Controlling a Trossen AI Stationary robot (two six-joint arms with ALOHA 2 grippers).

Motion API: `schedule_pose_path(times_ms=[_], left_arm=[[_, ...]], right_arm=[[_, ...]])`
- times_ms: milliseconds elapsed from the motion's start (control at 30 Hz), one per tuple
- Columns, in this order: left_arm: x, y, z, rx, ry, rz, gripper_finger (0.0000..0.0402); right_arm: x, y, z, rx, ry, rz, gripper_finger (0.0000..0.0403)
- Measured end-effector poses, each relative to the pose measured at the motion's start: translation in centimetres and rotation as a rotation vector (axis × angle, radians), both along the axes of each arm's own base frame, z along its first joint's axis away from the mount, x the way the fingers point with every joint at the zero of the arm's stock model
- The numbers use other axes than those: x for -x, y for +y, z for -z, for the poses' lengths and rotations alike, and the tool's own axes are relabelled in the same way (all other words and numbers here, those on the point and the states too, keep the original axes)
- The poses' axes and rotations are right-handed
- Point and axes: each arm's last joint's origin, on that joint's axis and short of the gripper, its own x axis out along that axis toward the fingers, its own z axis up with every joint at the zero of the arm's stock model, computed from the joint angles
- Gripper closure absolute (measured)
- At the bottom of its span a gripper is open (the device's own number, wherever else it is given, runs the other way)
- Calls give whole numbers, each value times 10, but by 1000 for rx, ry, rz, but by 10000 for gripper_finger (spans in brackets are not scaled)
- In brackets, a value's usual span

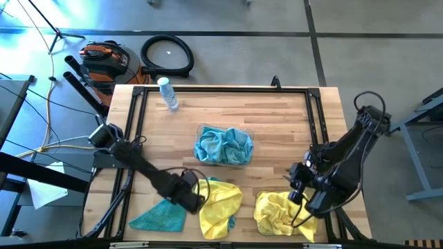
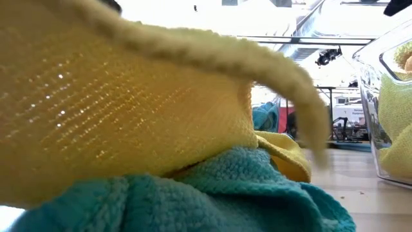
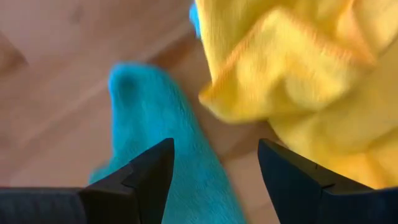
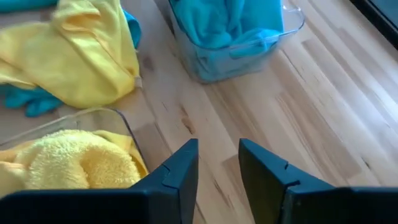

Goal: Sort microfiber towel by color & place in baskets
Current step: Put the blue towel in the top transparent bin

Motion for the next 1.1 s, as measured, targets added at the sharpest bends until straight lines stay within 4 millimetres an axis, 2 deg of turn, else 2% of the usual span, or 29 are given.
schedule_pose_path(times_ms=[267, 400, 600, 800, 933, 1100], left_arm=[[28, -33, 2, 15, 29, -195, 183], [43, -52, 13, 6, 55, -291, 183], [51, -74, 35, 13, 83, -364, 183], [47, -80, 59, 3, 148, -363, 186], [45, -82, 68, -2, 157, -350, 210], [44, -81, 66, 4, 153, -346, 288]], right_arm=[[31, -41, 20, -170, -192, -84, 338], [39, -54, 33, -262, -296, -100, 352], [42, -60, 46, -345, -386, -115, 357], [42, -60, 47, -347, -387, -120, 357], [42, -59, 46, -360, -395, -121, 357], [41, -59, 46, -366, -399, -120, 357]])
